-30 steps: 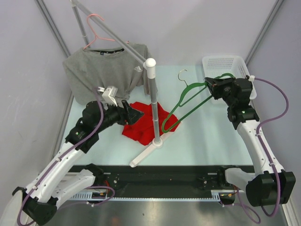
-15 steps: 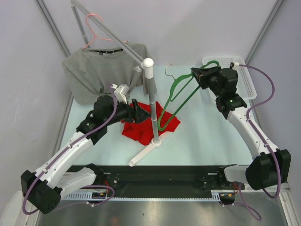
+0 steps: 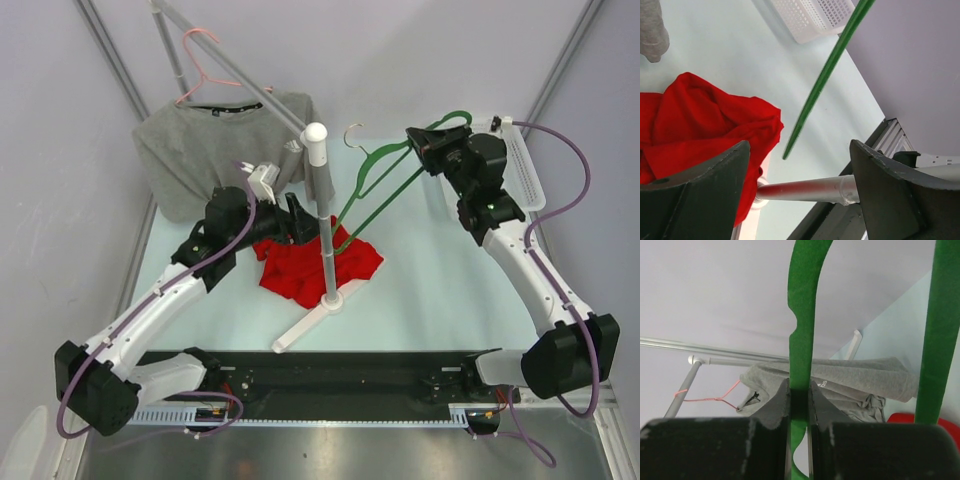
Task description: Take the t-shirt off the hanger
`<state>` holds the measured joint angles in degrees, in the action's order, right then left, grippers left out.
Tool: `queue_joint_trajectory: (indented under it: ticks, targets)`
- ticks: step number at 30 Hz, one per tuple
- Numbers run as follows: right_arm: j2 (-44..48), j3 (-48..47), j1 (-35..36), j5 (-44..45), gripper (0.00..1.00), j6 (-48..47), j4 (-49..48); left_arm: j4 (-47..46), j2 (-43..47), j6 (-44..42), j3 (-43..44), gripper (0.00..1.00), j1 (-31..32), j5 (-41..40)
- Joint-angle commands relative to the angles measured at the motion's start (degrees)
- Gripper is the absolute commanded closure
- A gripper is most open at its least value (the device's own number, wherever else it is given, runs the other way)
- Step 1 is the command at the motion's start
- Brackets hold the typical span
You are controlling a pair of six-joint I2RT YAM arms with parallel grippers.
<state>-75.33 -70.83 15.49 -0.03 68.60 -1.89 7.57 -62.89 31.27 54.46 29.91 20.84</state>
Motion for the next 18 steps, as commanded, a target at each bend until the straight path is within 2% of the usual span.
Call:
queue_joint_trajectory:
  ticks: [1, 5, 11, 14, 17, 18]
  targets:
    - [1.1, -2.2, 1.0, -0.9, 1.00, 3.4, -0.7, -3.4, -1.2, 0.6, 3.2, 0.14, -0.4, 3.6]
    - [1.3, 0.3, 1.7, -2.9, 1.00, 8.7, -3.0, -4.4, -2.2, 0.0, 3.2, 0.14, -0.1, 7.4]
    - [0.8, 1.7, 4.5, -5.8, 1.00, 14.9, -5.1, -2.9, -1.4, -2.7, 2.5, 0.15, 0.6, 7.1]
    - [0.4, 2.4, 6.6, -5.6, 1.00, 15.9, -5.7, -2.9, -0.5, -2.8, 1.8, 0.21, 0.6, 6.8]
    - [0.1, 3.2, 8.4, -6.0, 1.00, 17.1, -6.7, -1.8, 0.1, -3.1, 0.9, 0.34, 0.5, 5.7]
    - [-0.1, 3.3, 8.9, -5.9, 1.00, 17.4, -7.1, -1.7, 0.5, -3.3, 0.7, 0.41, 0.6, 5.6]
